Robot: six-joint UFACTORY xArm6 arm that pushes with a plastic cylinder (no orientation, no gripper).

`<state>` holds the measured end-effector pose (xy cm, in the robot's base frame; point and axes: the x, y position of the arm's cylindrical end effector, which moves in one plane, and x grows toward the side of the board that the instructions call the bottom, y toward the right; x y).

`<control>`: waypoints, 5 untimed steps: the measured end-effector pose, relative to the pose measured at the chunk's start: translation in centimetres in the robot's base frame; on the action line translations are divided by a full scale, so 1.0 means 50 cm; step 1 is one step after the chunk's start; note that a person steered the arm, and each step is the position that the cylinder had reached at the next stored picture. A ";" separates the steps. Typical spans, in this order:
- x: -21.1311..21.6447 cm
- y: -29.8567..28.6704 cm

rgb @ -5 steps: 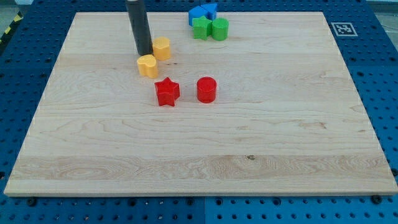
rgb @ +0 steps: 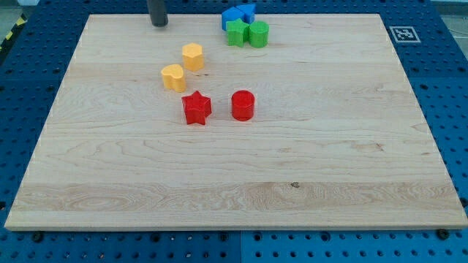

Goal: Separate the blue and green blocks

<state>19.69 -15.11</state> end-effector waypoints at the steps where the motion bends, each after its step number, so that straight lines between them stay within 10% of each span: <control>1: -0.010 0.026; 5: -0.008 0.295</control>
<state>19.27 -0.37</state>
